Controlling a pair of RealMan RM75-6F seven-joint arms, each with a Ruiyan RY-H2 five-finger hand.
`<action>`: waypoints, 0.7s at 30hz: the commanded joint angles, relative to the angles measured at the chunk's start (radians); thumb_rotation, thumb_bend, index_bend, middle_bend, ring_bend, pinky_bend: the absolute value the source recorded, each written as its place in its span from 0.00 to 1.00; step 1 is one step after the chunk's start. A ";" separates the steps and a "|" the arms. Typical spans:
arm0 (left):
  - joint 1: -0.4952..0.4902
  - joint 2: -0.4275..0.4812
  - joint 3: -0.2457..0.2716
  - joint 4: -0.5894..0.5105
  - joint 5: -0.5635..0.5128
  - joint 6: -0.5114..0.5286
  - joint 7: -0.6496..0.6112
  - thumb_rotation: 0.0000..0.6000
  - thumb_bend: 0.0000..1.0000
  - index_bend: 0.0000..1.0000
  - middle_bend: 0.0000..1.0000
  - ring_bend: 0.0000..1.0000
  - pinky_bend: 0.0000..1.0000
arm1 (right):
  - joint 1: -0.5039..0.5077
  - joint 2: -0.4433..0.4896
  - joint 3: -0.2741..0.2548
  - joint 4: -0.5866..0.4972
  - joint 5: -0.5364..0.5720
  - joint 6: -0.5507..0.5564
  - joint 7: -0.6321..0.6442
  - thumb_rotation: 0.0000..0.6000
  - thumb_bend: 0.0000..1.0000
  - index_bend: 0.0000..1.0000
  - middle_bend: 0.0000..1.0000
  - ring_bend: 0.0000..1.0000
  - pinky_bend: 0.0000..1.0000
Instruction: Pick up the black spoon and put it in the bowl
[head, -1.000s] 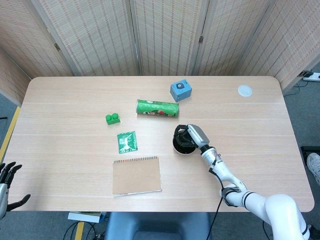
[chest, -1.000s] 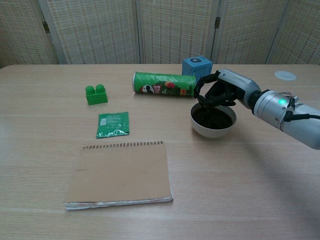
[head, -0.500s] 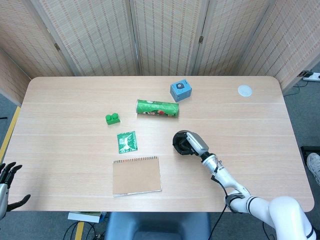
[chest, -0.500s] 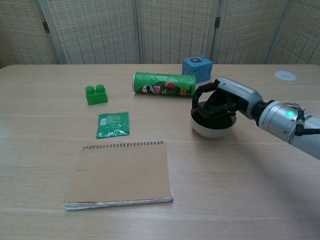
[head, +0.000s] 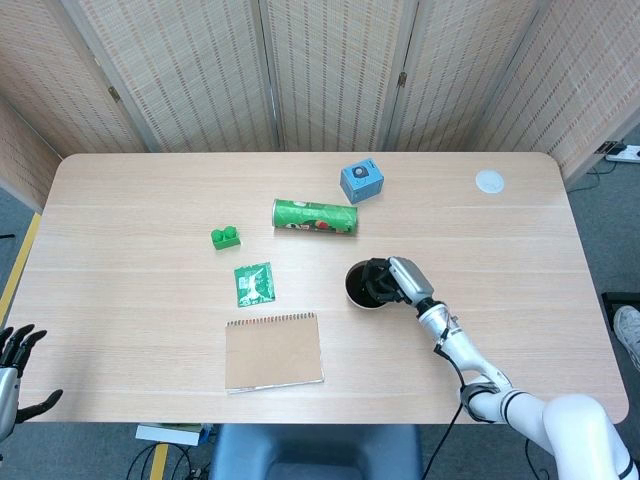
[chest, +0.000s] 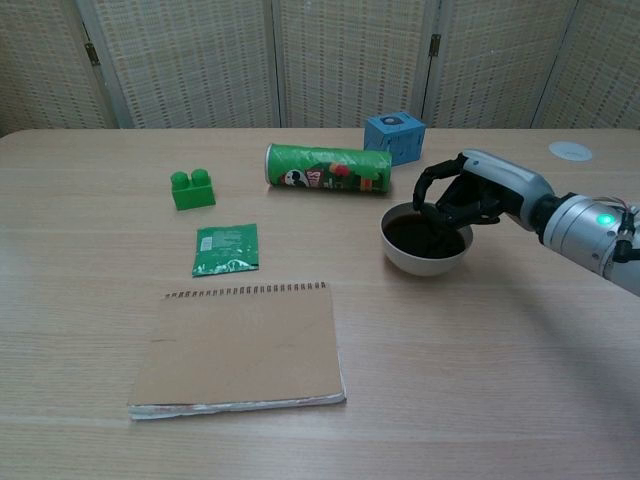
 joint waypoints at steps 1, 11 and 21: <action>0.000 0.001 -0.001 0.000 -0.003 -0.001 0.000 1.00 0.17 0.20 0.15 0.10 0.15 | 0.021 -0.030 0.019 0.039 0.008 -0.010 0.008 1.00 0.43 0.65 1.00 1.00 1.00; 0.003 0.004 -0.004 0.002 -0.012 -0.001 -0.001 1.00 0.17 0.20 0.15 0.10 0.15 | 0.060 -0.088 0.024 0.088 -0.011 -0.005 0.051 1.00 0.43 0.65 1.00 1.00 1.00; 0.000 0.001 -0.002 0.006 -0.003 -0.001 -0.006 1.00 0.17 0.20 0.15 0.10 0.15 | 0.024 -0.056 -0.029 0.029 -0.053 0.048 0.069 1.00 0.43 0.65 1.00 1.00 1.00</action>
